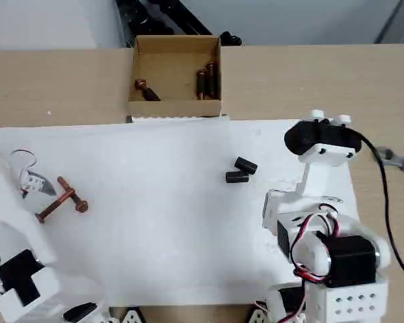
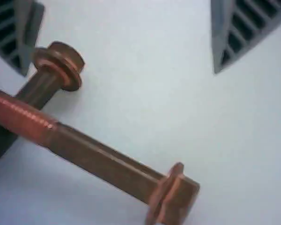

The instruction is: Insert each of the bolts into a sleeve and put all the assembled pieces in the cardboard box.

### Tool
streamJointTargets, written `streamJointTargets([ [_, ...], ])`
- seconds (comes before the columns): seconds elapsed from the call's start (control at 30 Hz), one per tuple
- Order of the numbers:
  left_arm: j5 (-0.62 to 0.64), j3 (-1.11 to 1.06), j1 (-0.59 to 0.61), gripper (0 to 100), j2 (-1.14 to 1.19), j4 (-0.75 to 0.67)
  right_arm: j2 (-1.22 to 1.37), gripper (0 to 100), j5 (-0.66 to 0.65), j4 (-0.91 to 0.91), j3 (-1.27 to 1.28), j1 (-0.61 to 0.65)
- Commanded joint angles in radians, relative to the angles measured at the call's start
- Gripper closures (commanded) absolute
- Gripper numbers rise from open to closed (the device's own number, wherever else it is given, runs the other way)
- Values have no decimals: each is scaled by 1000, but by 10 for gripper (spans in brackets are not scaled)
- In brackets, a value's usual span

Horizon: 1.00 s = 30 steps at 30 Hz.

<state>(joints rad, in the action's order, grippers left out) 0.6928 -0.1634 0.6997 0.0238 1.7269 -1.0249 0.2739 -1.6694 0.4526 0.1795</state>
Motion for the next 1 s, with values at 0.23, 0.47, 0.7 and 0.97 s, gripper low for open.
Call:
streamJointTargets([
  [0.23,54,-5,3,760,-8,-71,-1,991,11,18,-5,-10],
  [0.47,169,-93,0,760,-6,-178,-2,991,12,18,-5,-10],
  [0.7,195,-209,6,760,-8,-316,-1,991,20,18,-5,-10],
  [0.97,226,-243,2,760,-6,-370,-1,991,40,18,-5,-8],
])
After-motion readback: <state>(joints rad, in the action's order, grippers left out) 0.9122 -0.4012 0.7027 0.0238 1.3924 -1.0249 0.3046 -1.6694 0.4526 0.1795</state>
